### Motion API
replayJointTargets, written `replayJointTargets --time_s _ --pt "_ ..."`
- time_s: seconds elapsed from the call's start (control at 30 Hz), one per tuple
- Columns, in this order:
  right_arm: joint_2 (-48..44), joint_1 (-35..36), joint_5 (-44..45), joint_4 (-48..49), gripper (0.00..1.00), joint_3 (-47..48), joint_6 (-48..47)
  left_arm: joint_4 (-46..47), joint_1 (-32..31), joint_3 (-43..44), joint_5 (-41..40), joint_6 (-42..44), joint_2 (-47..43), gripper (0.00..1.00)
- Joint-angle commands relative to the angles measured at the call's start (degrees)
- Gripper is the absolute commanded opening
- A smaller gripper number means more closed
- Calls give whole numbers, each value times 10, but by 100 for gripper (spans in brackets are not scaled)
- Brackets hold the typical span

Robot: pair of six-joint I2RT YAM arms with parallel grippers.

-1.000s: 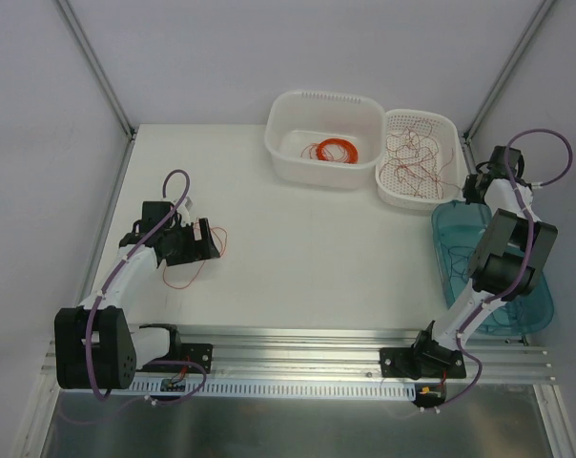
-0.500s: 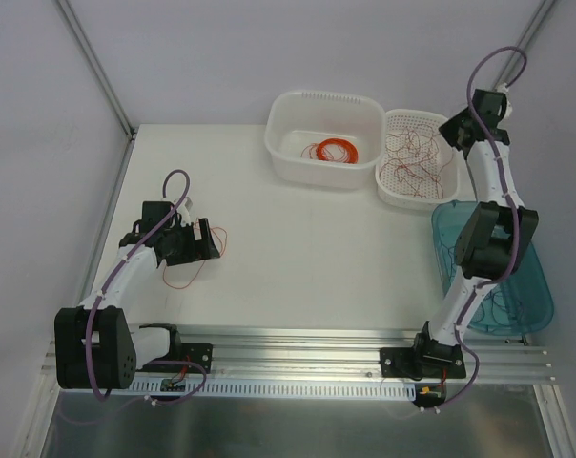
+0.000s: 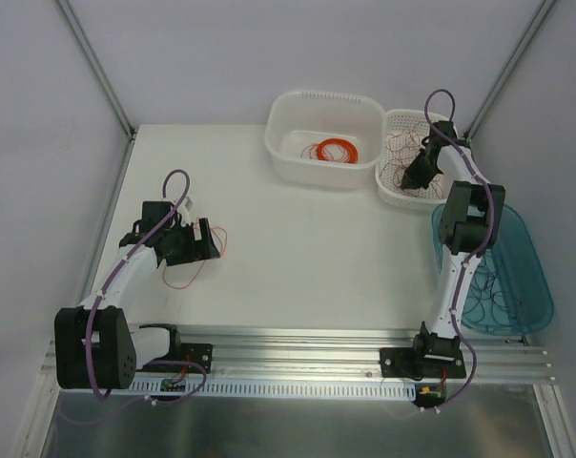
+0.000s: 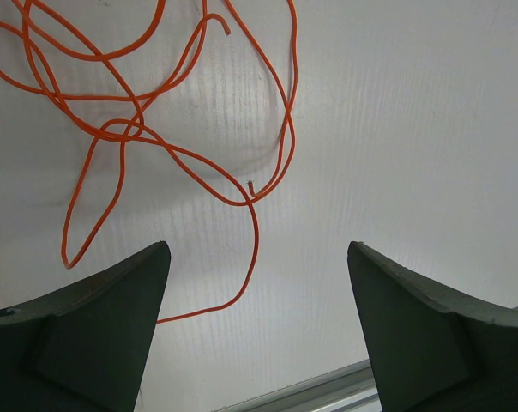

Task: Untangle the cables

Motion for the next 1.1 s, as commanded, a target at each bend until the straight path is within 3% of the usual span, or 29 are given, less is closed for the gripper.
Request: replayJointTargets --time_s 0.0,0.07,0.1,0.2,0.4,0.7,0.9,1.07 --pt "-25 -1 15 -35 14 19 -22 -2 -5 15 4 6 -11 86" --pt "-37 -1 9 -35 28 27 -31 -2 -5 16 6 4 -14 86" --pt "-54 -1 9 -34 42 30 -41 -2 -5 16 9 4 -15 86" --pt "-83 -1 11 -34 59 38 -53 -2 -5 16 14 3 -19 86" --pt "-174 0 9 -32 80 31 -81 -2 -6 18 17 -1 -26 86" --pt "-345 6 27 -20 99 -43 -148 -2 -5 16 -20 -30 -47 85" --pt "-488 53 4 3 97 -190 -168 -2 -5 29 -89 -113 -43 84" --pt "-583 159 3 2 97 -332 -189 -2 -5 72 -140 -148 7 79"
